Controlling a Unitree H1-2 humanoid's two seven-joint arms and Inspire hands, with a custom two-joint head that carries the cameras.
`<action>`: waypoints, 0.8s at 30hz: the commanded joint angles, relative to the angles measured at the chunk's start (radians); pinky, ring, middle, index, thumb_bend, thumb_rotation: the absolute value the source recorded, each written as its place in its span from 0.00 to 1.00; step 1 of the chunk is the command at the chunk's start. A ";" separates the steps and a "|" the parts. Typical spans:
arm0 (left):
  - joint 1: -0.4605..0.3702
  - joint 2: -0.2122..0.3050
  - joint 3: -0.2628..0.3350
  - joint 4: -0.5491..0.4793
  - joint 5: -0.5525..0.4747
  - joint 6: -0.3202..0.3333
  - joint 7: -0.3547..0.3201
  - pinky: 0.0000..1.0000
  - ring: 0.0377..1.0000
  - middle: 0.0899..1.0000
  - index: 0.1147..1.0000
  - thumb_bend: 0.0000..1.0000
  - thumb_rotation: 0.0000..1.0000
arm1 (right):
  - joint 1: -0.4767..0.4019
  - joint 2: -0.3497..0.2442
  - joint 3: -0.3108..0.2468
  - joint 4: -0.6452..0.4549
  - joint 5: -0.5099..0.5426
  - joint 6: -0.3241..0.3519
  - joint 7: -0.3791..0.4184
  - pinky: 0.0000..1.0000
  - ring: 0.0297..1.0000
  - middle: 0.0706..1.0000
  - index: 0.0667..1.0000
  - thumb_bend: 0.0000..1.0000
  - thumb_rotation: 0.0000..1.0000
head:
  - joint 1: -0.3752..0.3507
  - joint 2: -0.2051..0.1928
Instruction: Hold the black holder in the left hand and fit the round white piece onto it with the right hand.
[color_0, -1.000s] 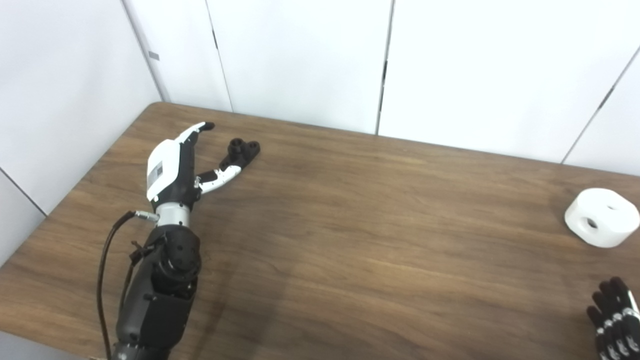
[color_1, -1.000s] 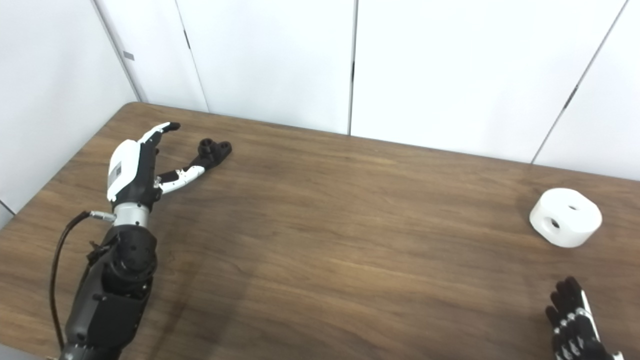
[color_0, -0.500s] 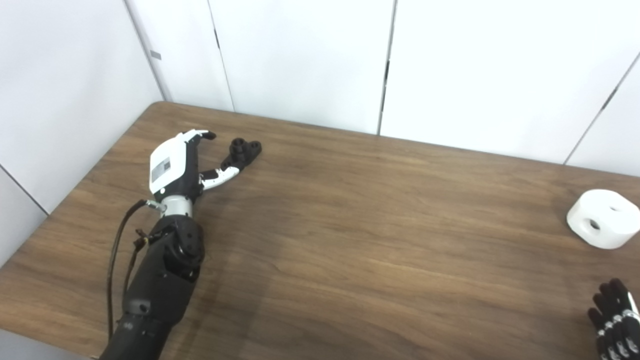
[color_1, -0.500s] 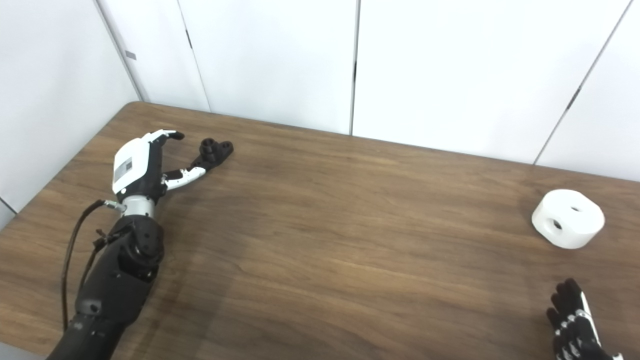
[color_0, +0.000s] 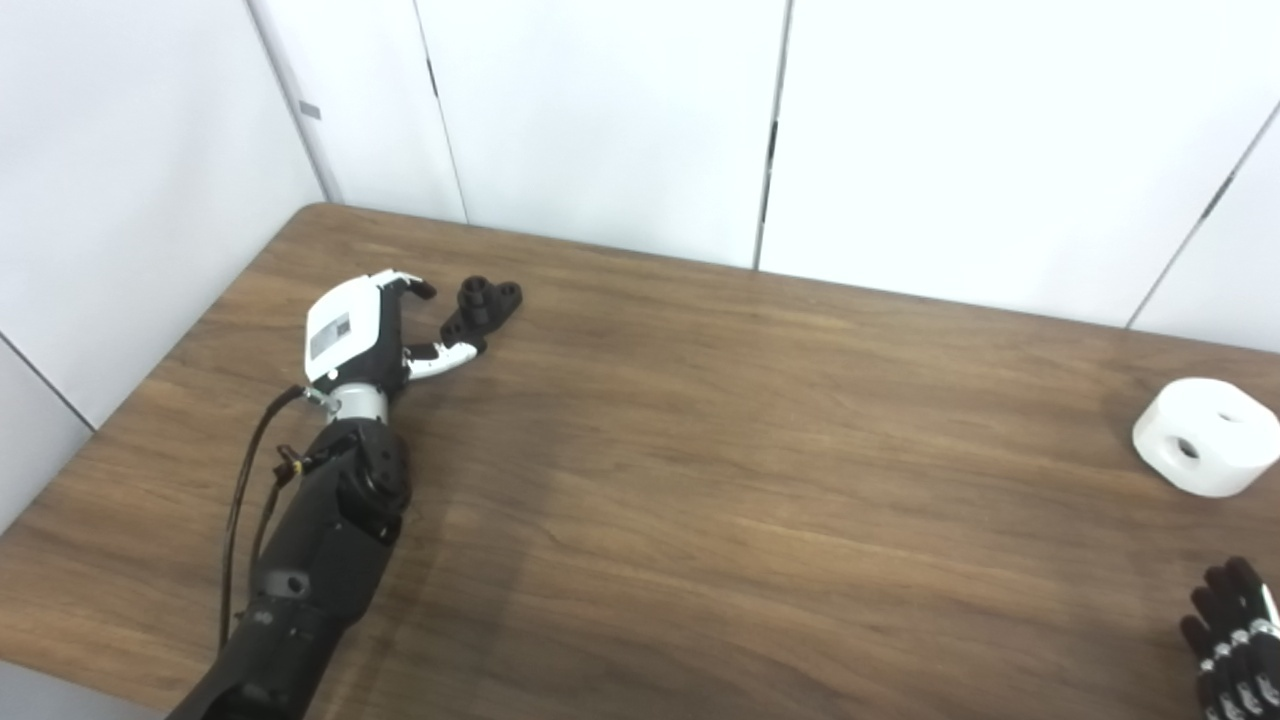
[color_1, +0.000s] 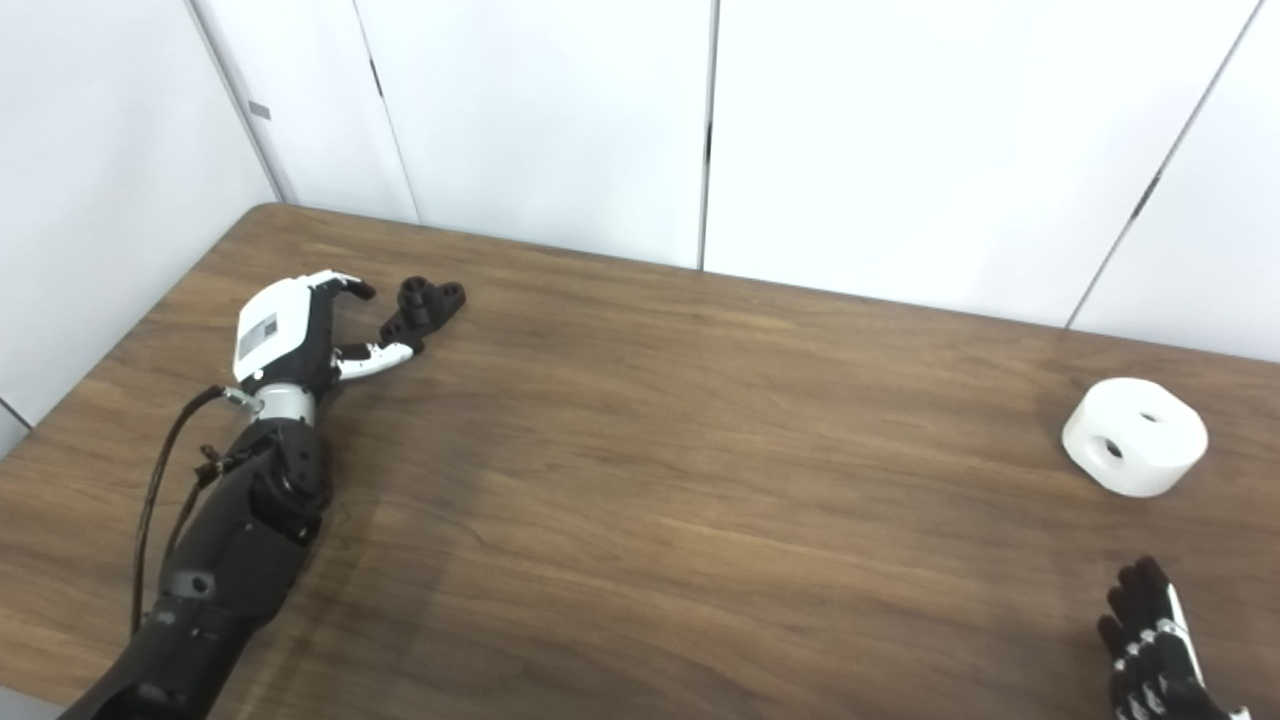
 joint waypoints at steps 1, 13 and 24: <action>-0.058 0.038 -0.001 -0.009 0.003 0.000 0.013 0.93 0.91 0.85 0.66 0.89 0.35 | 0.014 0.000 0.002 0.001 0.002 -0.010 -0.003 1.00 1.00 1.00 1.00 0.65 1.00 | 0.001 0.003; -0.129 0.056 -0.008 0.090 -0.050 0.015 -0.016 0.91 0.92 0.85 0.64 0.90 0.37 | 0.014 0.006 0.006 -0.002 -0.002 -0.012 -0.008 1.00 1.00 1.00 1.00 0.65 1.00 | -0.004 0.004; -0.175 0.074 -0.042 0.196 -0.078 0.008 -0.012 0.90 0.90 0.83 0.61 0.88 0.34 | 0.019 0.007 0.007 -0.005 0.022 -0.010 -0.005 1.00 1.00 1.00 1.00 0.66 0.92 | -0.011 0.006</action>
